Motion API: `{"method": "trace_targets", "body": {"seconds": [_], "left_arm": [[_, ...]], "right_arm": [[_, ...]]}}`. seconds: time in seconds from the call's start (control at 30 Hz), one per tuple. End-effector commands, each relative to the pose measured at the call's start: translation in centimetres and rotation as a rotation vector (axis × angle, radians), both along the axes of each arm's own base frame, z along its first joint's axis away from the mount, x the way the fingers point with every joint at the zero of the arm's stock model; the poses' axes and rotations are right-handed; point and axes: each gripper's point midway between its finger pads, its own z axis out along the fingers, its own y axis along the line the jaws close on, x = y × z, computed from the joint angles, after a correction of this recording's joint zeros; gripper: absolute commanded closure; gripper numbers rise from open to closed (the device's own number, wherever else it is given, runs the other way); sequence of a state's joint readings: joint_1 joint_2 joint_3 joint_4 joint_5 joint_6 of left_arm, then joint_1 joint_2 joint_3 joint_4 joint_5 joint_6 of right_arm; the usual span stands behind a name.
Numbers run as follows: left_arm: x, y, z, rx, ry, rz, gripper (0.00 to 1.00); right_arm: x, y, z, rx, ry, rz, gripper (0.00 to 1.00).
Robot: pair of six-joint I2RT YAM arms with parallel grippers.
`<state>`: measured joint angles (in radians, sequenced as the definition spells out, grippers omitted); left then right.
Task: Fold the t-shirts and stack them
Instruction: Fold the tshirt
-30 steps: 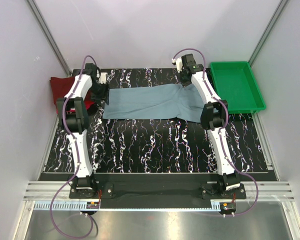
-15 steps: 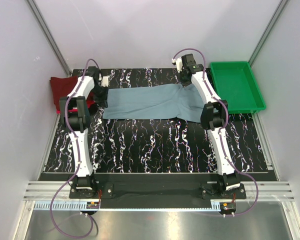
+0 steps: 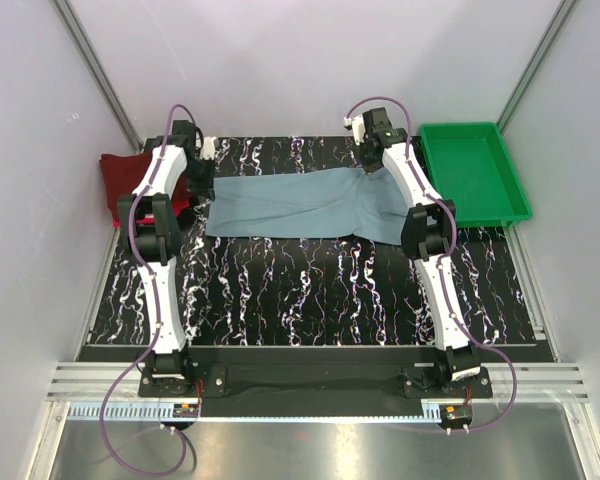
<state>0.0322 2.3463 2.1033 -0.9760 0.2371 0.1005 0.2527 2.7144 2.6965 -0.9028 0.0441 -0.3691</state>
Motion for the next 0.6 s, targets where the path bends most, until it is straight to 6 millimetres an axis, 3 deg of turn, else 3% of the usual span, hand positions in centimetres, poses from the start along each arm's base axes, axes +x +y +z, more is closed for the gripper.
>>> {"method": "trace_targets", "body": {"seconds": [0.0, 0.27, 0.43, 0.57], "left_arm": [[2.2, 0.1, 4.3, 0.003, -0.134, 0.008, 1.0], [3.4, 1.0, 2.5, 0.055, -0.132, 0.025, 1.0], [5.5, 2.2, 4.2, 0.119, -0.213, 0.057, 1.0], [5.5, 2.5, 4.1, 0.136, -0.207, 0.079, 1.0]], "right_arm": [[1.3, 0.2, 3.8, 0.001, -0.102, -0.016, 1.0], [1.4, 0.2, 3.8, -0.007, -0.109, -0.021, 1.0], [1.4, 0.0, 4.1, -0.011, -0.114, -0.027, 1.0], [1.7, -0.1, 4.1, -0.016, -0.124, -0.04, 1.0]]}}
